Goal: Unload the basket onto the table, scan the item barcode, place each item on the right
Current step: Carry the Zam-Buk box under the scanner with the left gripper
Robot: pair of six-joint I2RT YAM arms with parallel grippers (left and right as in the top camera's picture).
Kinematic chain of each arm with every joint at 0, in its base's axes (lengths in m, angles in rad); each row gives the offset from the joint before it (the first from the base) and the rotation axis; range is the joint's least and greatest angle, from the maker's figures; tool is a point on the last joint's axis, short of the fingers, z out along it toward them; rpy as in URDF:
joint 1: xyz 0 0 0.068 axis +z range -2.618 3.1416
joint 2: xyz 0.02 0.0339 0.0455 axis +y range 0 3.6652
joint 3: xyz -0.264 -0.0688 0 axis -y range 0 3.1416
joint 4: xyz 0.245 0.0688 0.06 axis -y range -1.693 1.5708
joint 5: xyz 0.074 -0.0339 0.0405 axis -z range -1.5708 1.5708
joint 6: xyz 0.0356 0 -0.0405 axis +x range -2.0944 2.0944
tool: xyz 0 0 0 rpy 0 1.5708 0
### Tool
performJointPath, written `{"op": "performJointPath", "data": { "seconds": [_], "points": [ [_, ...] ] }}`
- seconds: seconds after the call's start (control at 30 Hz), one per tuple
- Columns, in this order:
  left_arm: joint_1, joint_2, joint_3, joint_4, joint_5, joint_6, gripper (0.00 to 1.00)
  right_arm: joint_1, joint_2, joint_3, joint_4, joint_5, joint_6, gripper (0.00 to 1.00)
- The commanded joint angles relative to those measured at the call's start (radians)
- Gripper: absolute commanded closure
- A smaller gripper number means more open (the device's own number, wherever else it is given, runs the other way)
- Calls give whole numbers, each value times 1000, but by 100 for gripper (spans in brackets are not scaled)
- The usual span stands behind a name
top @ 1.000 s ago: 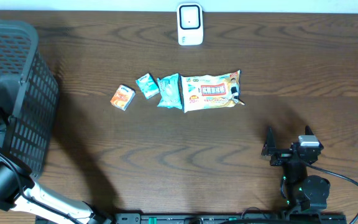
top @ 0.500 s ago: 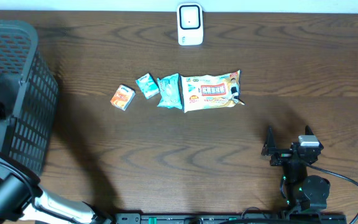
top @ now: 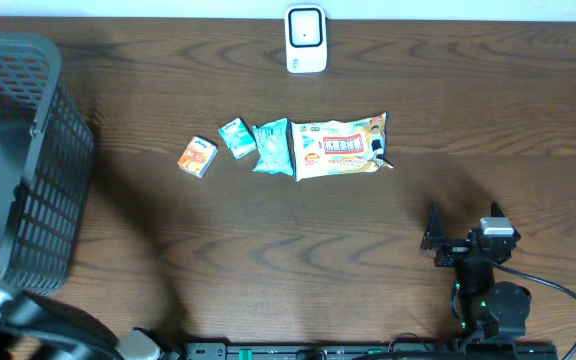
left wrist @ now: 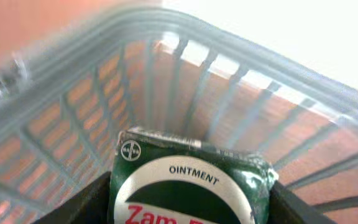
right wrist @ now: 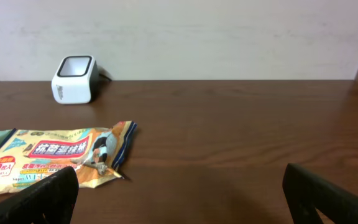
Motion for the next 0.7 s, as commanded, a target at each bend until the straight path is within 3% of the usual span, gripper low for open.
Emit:
{"op": "performJointPath", "data": {
  "seconds": [0.0,0.13,0.43,0.67],
  "points": [
    [-25,-97,2,55,162,-159,47,7,-5,-2,-5,1,6,1],
    [-122,-163,2,121,195,-232,47,7,-5,-2,-5,1,7,1],
    [-484,-176,1,120,183,-231,47,7,-5,-2,-5,1,7,1],
    [-740,-98,1,119,51,-230,47,7,-5,-2,-5,2,7,1]
  ]
}}
